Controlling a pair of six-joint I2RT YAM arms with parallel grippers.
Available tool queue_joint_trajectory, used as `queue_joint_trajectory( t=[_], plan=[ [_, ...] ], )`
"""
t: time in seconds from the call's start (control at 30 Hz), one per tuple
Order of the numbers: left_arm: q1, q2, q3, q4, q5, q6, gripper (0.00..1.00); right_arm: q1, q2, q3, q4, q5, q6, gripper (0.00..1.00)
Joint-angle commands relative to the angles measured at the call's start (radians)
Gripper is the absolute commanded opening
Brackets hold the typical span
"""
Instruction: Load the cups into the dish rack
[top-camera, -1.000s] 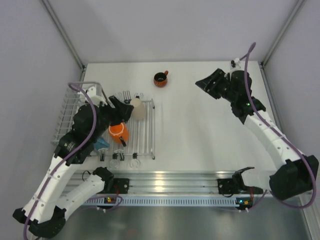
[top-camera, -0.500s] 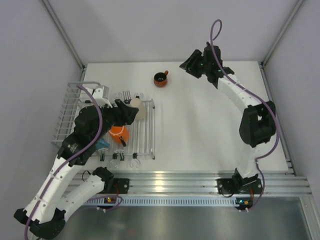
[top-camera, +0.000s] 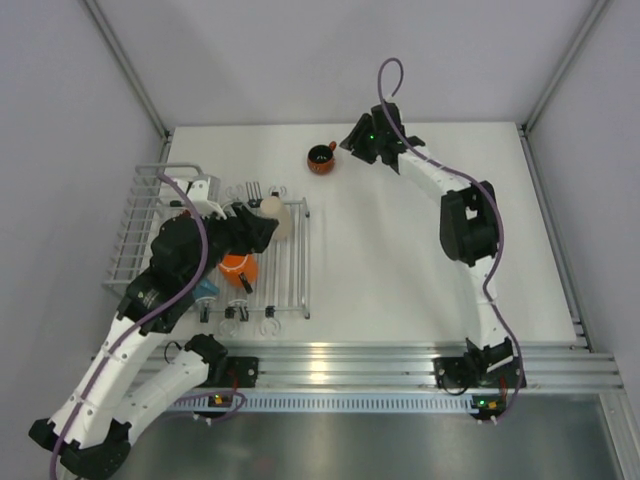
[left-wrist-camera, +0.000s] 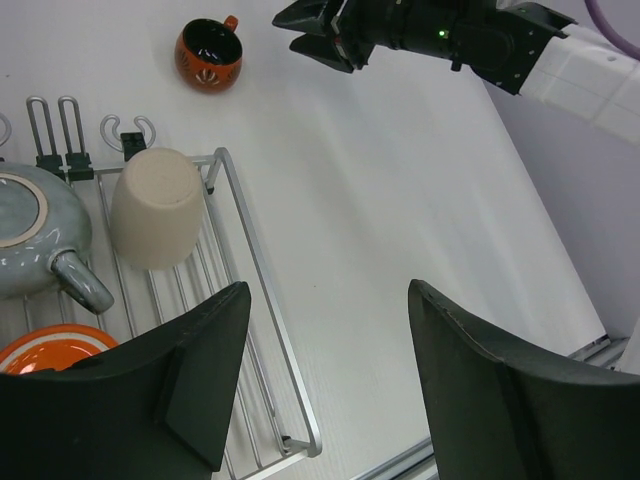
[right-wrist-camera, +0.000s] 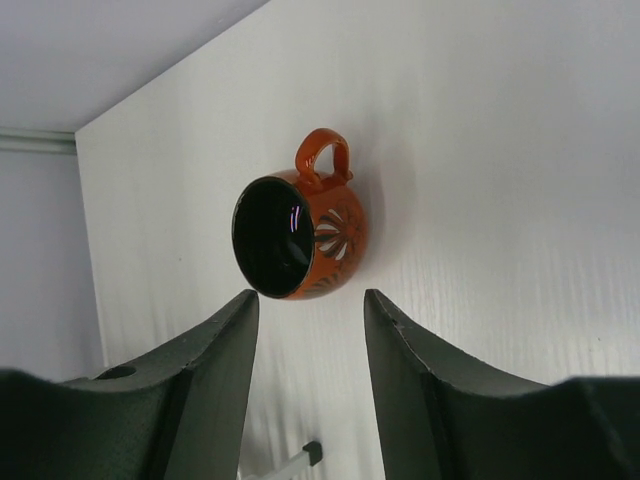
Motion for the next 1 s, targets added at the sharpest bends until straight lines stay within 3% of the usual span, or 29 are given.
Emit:
queue_joint_trajectory(
  t=[0.0, 0.37, 0.8, 0.97],
  plan=[
    [0.000, -0.017, -0.004, 0.062, -0.003, 0.017, 0.70, 0.044, 0.049, 0.109, 0.061, 0.050, -0.029, 0.47],
    [0.000, -0.013, -0.016, 0.061, 0.004, 0.006, 0.70, 0.081, 0.161, 0.162, 0.101, 0.086, -0.040, 0.47],
    [0.000, -0.008, -0.030, 0.064, -0.005, -0.003, 0.71, 0.098, 0.217, 0.189, 0.036, 0.156, -0.008, 0.47],
    [-0.002, -0.004, -0.036, 0.068, 0.001, -0.011, 0.71, 0.098, 0.216, 0.165, 0.036, 0.150, -0.018, 0.35]
  ],
)
